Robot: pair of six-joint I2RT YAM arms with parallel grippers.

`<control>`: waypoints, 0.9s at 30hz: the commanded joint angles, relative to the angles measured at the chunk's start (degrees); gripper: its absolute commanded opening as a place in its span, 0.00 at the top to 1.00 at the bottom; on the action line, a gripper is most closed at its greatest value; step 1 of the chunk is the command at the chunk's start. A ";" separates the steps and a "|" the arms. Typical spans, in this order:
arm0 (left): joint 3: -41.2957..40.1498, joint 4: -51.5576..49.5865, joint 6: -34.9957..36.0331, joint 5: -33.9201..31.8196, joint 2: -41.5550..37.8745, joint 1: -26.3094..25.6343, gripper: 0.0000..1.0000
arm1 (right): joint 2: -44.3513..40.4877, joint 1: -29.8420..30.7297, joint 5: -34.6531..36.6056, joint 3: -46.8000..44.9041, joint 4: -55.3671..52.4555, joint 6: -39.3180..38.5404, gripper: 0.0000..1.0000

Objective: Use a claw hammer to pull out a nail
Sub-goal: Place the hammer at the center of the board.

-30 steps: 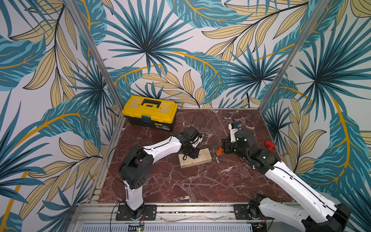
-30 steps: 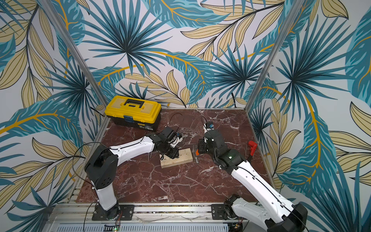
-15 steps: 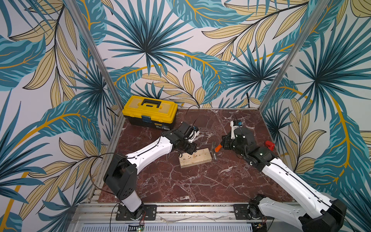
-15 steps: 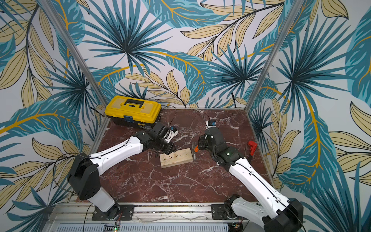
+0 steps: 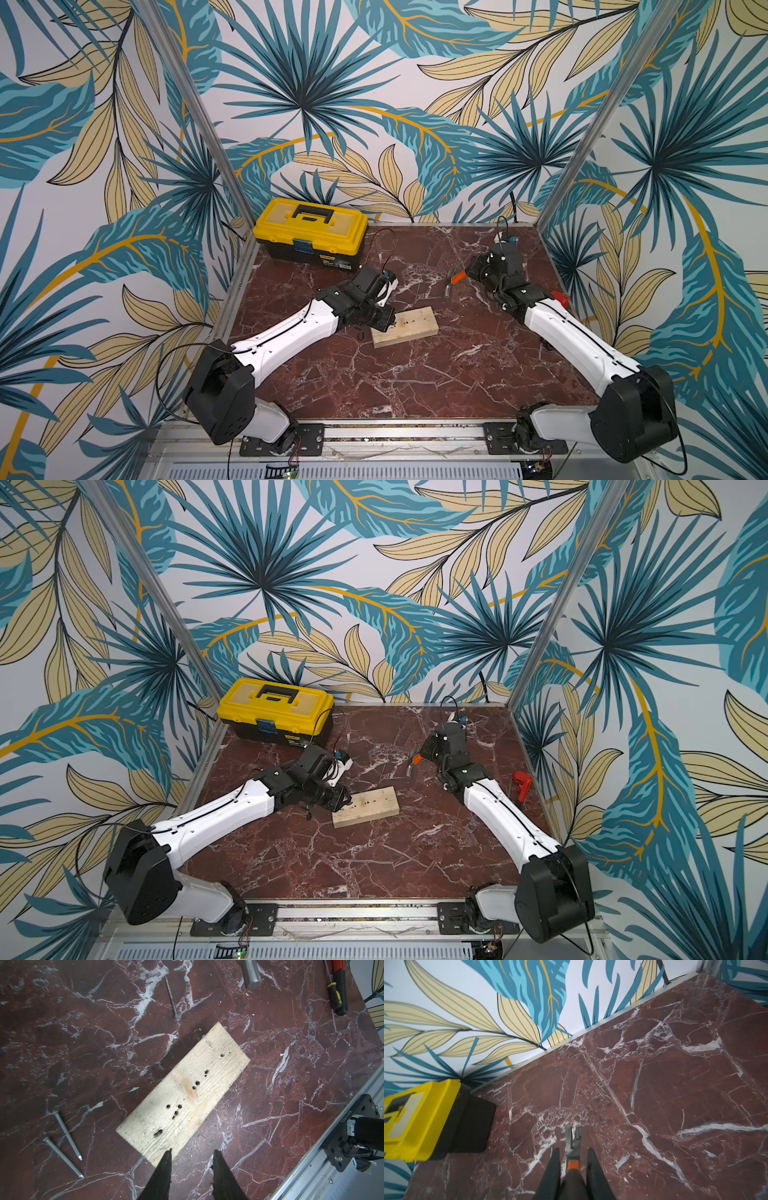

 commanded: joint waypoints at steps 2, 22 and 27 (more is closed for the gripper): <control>-1.15 1.10 -1.94 -1.02 -1.19 0.35 0.65 | 2.61 -1.66 0.82 -0.49 15.16 5.64 1.00; 0.98 1.10 -2.21 -0.04 3.34 0.46 0.66 | 8.53 -4.85 -0.01 -17.08 36.24 22.71 0.96; 2.00 1.10 -1.18 0.64 5.24 0.81 0.66 | 8.07 -4.94 -0.22 -23.31 42.98 25.46 0.81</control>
